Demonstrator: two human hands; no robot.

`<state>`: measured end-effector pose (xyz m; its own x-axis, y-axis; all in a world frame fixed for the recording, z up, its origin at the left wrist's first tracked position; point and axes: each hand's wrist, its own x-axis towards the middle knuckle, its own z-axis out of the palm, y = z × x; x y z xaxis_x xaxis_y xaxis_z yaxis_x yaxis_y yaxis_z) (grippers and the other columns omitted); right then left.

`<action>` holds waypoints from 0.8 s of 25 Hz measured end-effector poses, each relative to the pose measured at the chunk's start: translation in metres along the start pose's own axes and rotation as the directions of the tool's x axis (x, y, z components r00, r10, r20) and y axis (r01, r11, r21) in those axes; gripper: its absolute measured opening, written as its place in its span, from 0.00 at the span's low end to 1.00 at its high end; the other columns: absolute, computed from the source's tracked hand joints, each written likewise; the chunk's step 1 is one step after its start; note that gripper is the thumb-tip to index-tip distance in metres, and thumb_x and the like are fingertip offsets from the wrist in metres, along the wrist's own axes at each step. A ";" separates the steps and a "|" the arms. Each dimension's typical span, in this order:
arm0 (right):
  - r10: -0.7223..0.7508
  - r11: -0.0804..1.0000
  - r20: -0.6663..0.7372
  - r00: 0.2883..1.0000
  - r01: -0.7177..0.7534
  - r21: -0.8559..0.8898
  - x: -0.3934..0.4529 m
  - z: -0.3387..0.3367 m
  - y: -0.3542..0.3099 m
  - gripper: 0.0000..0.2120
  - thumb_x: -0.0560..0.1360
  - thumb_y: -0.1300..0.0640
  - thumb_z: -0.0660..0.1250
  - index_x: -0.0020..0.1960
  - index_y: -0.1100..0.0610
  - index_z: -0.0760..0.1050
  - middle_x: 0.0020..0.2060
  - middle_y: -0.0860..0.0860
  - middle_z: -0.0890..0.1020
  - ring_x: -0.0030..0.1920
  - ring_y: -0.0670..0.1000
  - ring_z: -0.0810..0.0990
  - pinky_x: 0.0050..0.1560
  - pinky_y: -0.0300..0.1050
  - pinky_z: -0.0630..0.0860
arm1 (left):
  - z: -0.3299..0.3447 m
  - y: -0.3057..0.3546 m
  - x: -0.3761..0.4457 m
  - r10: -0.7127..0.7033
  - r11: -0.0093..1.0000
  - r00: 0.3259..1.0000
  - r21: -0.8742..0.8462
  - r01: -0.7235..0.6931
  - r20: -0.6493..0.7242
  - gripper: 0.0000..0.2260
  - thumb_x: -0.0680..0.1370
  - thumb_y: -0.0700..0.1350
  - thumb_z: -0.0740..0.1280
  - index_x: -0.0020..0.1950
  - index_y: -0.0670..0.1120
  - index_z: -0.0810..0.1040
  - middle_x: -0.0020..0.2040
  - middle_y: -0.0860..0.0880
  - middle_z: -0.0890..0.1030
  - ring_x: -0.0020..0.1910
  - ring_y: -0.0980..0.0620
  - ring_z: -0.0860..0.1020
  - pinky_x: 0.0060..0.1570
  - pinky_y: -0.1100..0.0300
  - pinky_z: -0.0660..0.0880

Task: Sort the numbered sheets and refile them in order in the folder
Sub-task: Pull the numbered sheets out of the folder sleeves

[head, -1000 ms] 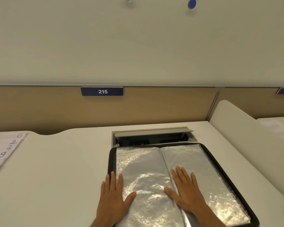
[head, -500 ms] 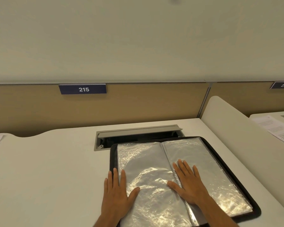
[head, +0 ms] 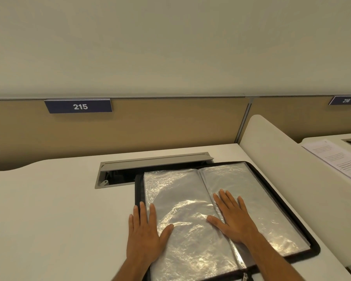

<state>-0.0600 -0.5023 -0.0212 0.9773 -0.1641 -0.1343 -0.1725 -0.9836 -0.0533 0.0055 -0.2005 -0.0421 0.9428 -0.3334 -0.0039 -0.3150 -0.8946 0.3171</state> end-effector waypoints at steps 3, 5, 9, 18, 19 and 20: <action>0.002 1.000 0.005 1.000 -0.002 -0.012 0.005 -0.001 0.011 0.46 0.69 0.20 0.31 0.79 0.44 0.30 0.79 0.46 0.33 0.78 0.48 0.30 0.79 0.58 0.35 | 0.002 0.009 0.006 -0.006 1.000 1.000 0.003 0.006 0.009 0.54 0.63 0.79 0.24 0.82 0.50 0.41 0.81 0.43 0.38 0.80 0.42 0.36 0.73 0.49 0.33; -0.002 1.000 0.004 1.000 0.002 -0.013 0.009 -0.001 0.016 0.47 0.68 0.19 0.30 0.79 0.44 0.31 0.79 0.46 0.33 0.78 0.48 0.31 0.79 0.59 0.35 | 0.003 0.014 0.009 -0.009 1.000 1.000 0.003 0.009 0.007 0.54 0.63 0.79 0.24 0.82 0.50 0.40 0.81 0.43 0.37 0.79 0.42 0.36 0.73 0.49 0.32; 0.002 1.000 0.004 1.000 -0.002 -0.012 0.014 -0.002 0.028 0.47 0.67 0.19 0.29 0.78 0.44 0.30 0.79 0.46 0.33 0.78 0.48 0.31 0.79 0.58 0.35 | 0.008 0.023 0.017 -0.005 0.999 1.000 0.041 0.003 0.028 0.54 0.62 0.79 0.22 0.82 0.51 0.38 0.81 0.43 0.35 0.79 0.42 0.35 0.72 0.49 0.31; 0.002 1.000 0.030 1.000 -0.002 -0.021 0.014 -0.004 0.033 0.47 0.66 0.19 0.27 0.77 0.44 0.28 0.78 0.46 0.31 0.78 0.49 0.30 0.79 0.58 0.34 | 0.009 0.029 0.021 -0.005 0.999 0.998 0.047 0.003 0.058 0.54 0.62 0.79 0.22 0.82 0.51 0.38 0.81 0.44 0.35 0.79 0.42 0.34 0.72 0.49 0.32; 0.000 1.000 0.040 0.999 0.001 -0.030 0.014 -0.006 0.032 0.47 0.65 0.19 0.26 0.77 0.45 0.28 0.78 0.46 0.31 0.78 0.49 0.30 0.78 0.58 0.34 | 0.007 0.029 0.022 -0.006 0.999 0.998 0.039 0.003 0.063 0.55 0.61 0.79 0.22 0.82 0.51 0.38 0.81 0.44 0.35 0.79 0.42 0.35 0.72 0.49 0.32; 0.000 0.999 0.056 0.998 0.002 -0.038 0.014 -0.007 0.032 0.47 0.65 0.19 0.26 0.77 0.45 0.27 0.78 0.47 0.30 0.78 0.50 0.30 0.78 0.58 0.34 | 0.005 0.029 0.022 -0.002 0.999 0.997 0.037 -0.001 0.074 0.55 0.61 0.79 0.22 0.82 0.51 0.38 0.81 0.44 0.35 0.79 0.42 0.35 0.73 0.48 0.33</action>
<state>-0.0510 -0.5362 -0.0182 0.9689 -0.1595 -0.1893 -0.1654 -0.9861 -0.0155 0.0167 -0.2348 -0.0375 0.9326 -0.3530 -0.0749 -0.3197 -0.9046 0.2820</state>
